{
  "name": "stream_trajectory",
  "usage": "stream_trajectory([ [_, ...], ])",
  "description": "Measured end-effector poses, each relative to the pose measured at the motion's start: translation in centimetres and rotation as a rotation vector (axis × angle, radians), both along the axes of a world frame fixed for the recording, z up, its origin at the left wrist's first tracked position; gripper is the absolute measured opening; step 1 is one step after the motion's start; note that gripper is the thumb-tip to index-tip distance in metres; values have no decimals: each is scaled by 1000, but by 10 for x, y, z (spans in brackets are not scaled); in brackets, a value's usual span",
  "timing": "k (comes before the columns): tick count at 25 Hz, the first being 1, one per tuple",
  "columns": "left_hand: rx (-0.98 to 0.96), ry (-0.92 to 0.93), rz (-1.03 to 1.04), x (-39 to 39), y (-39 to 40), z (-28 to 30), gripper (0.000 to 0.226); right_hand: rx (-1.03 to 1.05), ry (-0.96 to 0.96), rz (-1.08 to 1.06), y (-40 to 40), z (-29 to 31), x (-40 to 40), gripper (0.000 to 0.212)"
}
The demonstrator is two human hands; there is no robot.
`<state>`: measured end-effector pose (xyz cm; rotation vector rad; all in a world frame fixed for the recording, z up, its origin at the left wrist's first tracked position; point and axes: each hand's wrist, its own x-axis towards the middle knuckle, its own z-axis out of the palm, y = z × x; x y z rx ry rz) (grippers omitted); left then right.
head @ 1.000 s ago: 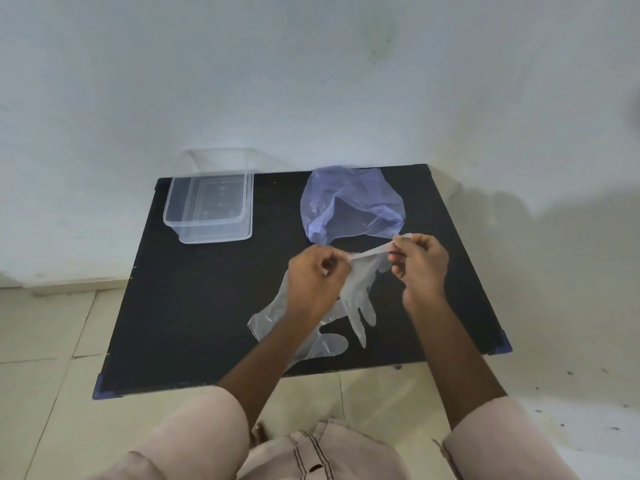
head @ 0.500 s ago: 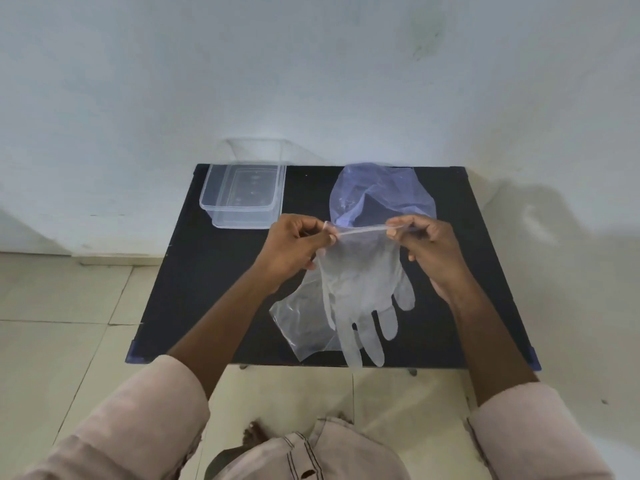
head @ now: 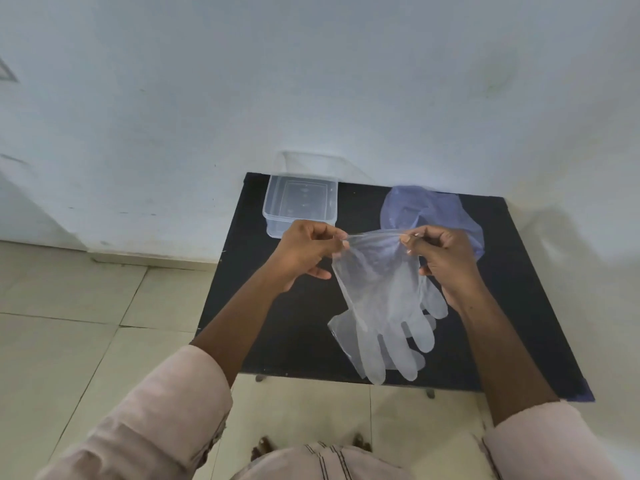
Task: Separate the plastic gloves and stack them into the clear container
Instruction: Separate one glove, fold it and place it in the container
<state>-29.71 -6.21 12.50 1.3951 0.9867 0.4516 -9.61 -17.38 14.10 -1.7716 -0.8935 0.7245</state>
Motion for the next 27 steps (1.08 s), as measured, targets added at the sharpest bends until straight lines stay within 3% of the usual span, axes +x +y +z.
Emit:
stream_trajectory([
  [10,-95,-58,48,-32,59,-6,17,-11,-160,-47,52,5,-49,8],
  [18,-94,-204,209,-4,110,-10,14,46,266,-10,130,-12,-28,10],
  [27,-10,-33,294,18,205,-5,19,-108,286,20,237,-19,-9,16],
])
